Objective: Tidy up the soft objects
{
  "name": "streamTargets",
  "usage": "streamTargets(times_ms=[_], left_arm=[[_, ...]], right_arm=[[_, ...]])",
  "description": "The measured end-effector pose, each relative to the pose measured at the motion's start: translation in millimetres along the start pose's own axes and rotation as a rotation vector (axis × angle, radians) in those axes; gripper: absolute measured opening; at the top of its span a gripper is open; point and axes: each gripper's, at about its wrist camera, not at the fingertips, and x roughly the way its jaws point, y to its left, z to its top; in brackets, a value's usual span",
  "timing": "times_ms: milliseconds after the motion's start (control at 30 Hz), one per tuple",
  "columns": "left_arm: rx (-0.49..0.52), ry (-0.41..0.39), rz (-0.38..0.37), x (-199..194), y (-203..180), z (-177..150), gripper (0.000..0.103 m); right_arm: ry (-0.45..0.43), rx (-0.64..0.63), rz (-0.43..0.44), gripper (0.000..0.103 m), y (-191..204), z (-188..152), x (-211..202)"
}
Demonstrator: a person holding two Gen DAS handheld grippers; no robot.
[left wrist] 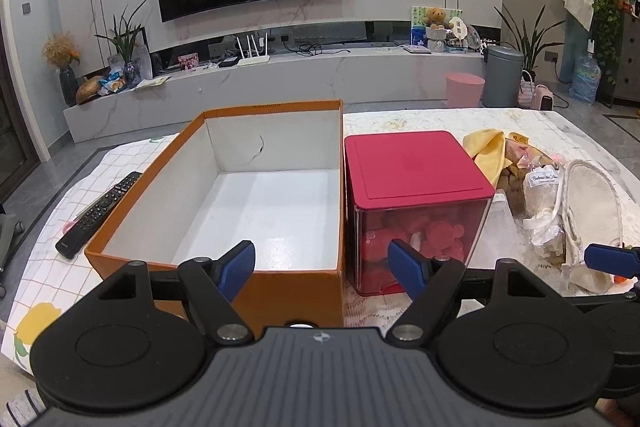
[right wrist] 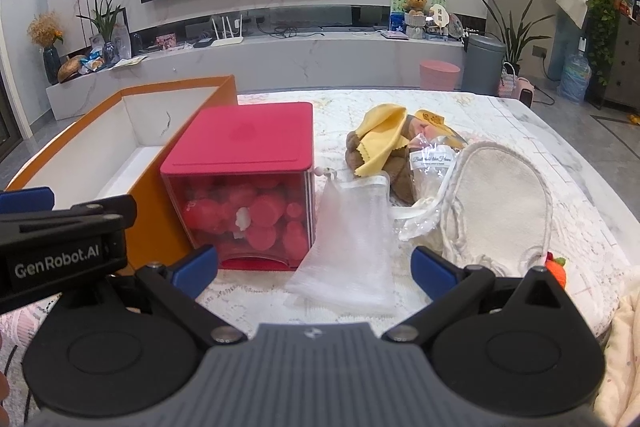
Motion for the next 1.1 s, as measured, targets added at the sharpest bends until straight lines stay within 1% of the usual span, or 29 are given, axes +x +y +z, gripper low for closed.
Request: streamTargets(times_ms=[133,600,833,933,1100], left_arm=[[-0.005,0.006,0.0,1.2,-0.5,-0.3,0.089],[-0.015,-0.016,0.011,-2.5,-3.5,0.7,0.089],[-0.02,-0.021,-0.01,-8.1,-10.1,3.6,0.089],[-0.017,-0.043,-0.028,-13.3,-15.6,8.8,0.089],[-0.019,-0.052,-0.05,-15.8,-21.9,12.3,0.089]], right_arm=[[0.005,-0.003,-0.007,0.1,-0.2,-0.1,1.1],[0.001,-0.009,0.001,0.1,-0.6,2.2,0.1],[0.01,-0.012,-0.009,0.1,-3.0,3.9,-0.9],[-0.01,-0.018,-0.019,0.1,-6.7,7.0,-5.5],[-0.029,0.015,-0.015,0.1,-17.6,11.5,-11.1]])
